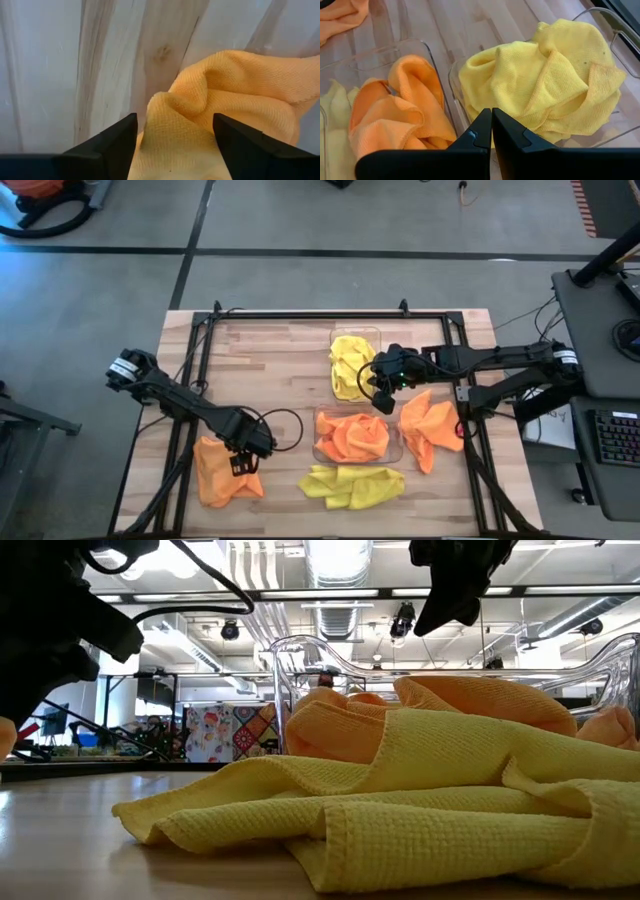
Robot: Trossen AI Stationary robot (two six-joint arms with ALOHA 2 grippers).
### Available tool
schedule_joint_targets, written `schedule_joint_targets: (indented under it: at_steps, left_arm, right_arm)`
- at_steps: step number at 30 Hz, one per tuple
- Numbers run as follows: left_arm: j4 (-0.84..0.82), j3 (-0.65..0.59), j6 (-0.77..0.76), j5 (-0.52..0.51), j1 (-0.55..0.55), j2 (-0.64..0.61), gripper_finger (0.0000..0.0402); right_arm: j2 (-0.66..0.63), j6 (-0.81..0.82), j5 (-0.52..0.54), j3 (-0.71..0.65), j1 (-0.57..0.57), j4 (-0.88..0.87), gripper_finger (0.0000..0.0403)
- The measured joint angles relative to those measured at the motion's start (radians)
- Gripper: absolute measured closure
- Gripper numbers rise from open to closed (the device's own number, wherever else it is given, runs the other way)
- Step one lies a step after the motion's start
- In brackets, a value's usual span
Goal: Sort microfiber towel by color & place in baskets
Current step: Put the orange towel into the bottom transparent bin
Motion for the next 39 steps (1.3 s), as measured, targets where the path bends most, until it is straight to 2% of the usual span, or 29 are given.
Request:
schedule_joint_targets:
  at_steps: [5,14,15,20,25,29,33,39]
  left_arm:
    - [0.002,-0.004,-0.001,-0.004,-0.011,0.001,0.0211]
    - [0.004,-0.004,0.011,-0.005,-0.013,0.003,0.0381]
    - [0.004,-0.004,0.011,-0.005,-0.013,0.003,0.039]
    - [0.001,0.001,0.021,-0.006,-0.013,0.0,0.0398]
    - [-0.004,0.08,0.063,-0.055,-0.013,-0.021,0.04]
    - [-0.031,0.198,0.12,-0.146,-0.013,-0.048,0.0401]
    - [-0.062,0.349,0.203,-0.289,-0.013,-0.055,0.0401]
    - [-0.069,0.562,0.355,-0.376,-0.013,-0.056,0.0401]
  right_arm:
    - [0.0,0.0,0.0,0.0,0.015,0.0,0.0394]
    - [0.0,0.0,0.0,0.0,0.033,0.0,0.0394]
    - [0.0,0.0,0.0,0.0,0.033,0.0,0.0394]
    - [-0.002,0.0,0.001,0.0,0.037,-0.003,0.0394]
    - [-0.016,0.0,0.001,0.0,0.063,-0.009,0.0394]
    - [-0.036,0.0,0.011,0.0,0.095,-0.009,0.0394]
    - [-0.051,-0.001,0.06,0.0,0.132,-0.009,0.0394]
    - [-0.054,0.0,0.079,0.0,0.179,-0.008,0.0394]
